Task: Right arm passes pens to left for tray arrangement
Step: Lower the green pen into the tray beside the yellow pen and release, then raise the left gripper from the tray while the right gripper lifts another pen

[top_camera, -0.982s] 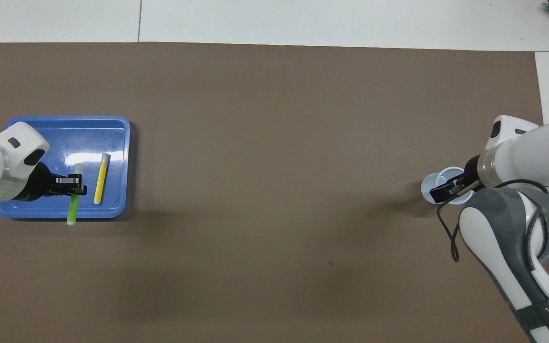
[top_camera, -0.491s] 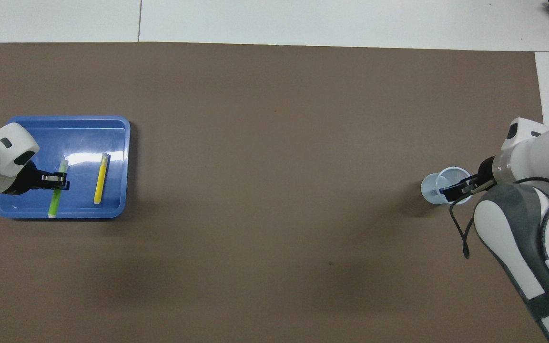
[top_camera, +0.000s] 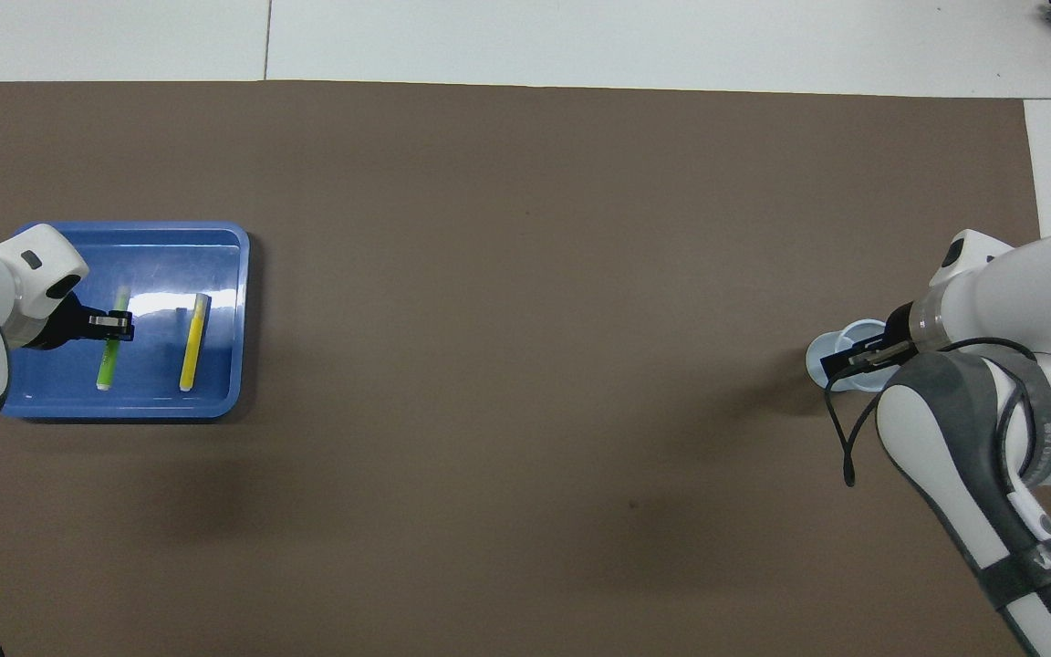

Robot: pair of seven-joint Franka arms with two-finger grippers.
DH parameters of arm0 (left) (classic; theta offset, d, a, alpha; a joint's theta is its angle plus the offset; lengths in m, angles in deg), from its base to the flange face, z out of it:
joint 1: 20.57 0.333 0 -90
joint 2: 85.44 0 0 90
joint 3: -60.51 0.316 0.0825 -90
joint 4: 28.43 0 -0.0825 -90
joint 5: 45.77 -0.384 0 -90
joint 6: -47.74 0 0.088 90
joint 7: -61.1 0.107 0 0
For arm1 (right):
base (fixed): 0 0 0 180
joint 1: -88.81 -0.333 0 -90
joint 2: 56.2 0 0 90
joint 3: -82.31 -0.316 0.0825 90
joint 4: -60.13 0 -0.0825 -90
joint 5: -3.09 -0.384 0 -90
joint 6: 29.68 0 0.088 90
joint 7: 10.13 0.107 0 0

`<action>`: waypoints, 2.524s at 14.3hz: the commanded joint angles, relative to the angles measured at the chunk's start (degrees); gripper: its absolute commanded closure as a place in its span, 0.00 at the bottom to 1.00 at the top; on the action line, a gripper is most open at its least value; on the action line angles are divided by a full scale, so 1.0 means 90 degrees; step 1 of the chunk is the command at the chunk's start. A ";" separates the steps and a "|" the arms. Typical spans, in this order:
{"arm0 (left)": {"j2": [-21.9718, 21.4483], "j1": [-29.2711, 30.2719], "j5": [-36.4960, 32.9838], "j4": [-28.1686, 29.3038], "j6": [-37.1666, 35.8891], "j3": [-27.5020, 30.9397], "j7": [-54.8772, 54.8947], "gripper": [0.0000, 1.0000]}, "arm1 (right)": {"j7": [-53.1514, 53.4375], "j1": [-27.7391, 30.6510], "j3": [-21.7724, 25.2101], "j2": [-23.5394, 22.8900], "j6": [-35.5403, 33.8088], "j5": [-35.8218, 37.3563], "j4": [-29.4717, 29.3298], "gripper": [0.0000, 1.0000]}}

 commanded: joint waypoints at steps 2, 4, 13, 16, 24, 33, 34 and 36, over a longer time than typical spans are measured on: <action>0.0498 0.0194 -0.0105 -0.0132 0.0543 -0.0062 0.0187 1.00 | 0.0059 0.0066 -0.0032 -0.0018 0.0316 -0.0149 0.0236 0.26; 0.0655 0.0204 -0.0105 -0.0094 0.0826 -0.0062 0.0197 1.00 | 0.0088 0.0066 -0.0032 -0.0018 0.0356 -0.0168 0.0246 0.27; 0.0782 0.0253 -0.0095 -0.0044 0.1247 -0.0072 0.0207 0.17 | 0.0030 0.0115 -0.0032 -0.0018 0.0395 -0.0168 0.0315 0.64; 0.0782 0.0253 -0.0017 -0.0132 0.1140 -0.0072 0.0197 0.10 | 0.0020 0.0125 -0.0032 -0.0018 0.0385 -0.0168 0.0315 1.00; 0.0627 0.0214 0.0579 -0.1225 -0.0567 -0.0082 -0.0231 0.02 | -0.0331 0.0154 -0.0023 -0.0076 0.0249 -0.0158 0.0120 1.00; -0.0154 0.0146 0.1174 -0.1978 -0.2316 -0.0677 -0.2924 0.02 | -0.0565 -0.0031 -0.0023 -0.0096 -0.0824 -0.0032 -0.1080 1.00; -0.0261 0.0146 0.1300 -0.1978 -0.2346 -0.0784 -0.3286 0.02 | -0.0788 -0.0041 -0.0023 -0.0106 -0.0942 -0.0022 -0.1285 1.00; -0.0437 0.0146 0.1680 -0.1968 -0.2346 -0.0902 -0.4008 0.03 | -0.0995 -0.0061 -0.0052 -0.0116 -0.1040 0.0105 -0.1540 1.00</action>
